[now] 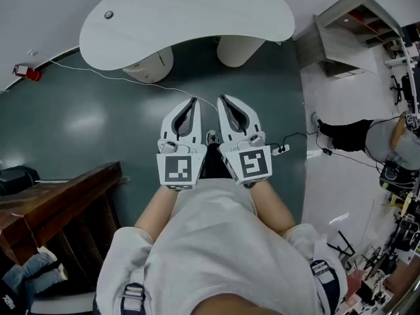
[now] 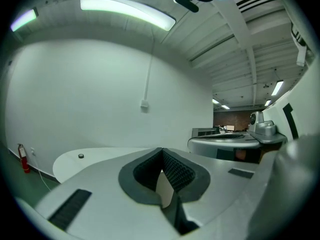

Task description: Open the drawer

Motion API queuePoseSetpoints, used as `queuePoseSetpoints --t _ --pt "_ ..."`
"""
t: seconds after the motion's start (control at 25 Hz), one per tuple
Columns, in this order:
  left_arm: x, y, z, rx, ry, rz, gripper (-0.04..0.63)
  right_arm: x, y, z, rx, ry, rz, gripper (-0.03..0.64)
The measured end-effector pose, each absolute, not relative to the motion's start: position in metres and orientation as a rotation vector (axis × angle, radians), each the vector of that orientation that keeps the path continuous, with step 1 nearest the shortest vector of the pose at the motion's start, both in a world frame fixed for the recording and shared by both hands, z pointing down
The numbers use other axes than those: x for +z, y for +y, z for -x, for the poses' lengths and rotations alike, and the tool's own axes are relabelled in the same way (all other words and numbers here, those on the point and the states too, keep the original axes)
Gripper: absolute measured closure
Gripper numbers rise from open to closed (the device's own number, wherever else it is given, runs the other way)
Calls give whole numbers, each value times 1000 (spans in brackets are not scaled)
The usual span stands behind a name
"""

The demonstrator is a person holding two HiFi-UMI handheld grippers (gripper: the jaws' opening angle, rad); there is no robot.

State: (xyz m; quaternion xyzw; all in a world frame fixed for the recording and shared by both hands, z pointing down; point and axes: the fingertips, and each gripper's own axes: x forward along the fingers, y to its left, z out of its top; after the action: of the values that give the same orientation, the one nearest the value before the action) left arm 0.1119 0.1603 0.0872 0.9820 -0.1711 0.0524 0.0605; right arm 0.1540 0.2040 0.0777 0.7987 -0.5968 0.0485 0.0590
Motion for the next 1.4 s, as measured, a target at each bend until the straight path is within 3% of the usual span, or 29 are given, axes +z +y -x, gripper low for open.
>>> queuePoseSetpoints --t 0.64,1.0,1.4 --pt "171 82 -152 302 -1031 -2694 589 166 104 -202 281 -2236 -1976 603" --pt "253 20 -134 299 -1081 -2608 589 229 23 -177 245 -2326 -1764 603" --pt "351 -39 -54 218 -1277 -2476 589 314 -30 -108 223 -2376 -1568 603"
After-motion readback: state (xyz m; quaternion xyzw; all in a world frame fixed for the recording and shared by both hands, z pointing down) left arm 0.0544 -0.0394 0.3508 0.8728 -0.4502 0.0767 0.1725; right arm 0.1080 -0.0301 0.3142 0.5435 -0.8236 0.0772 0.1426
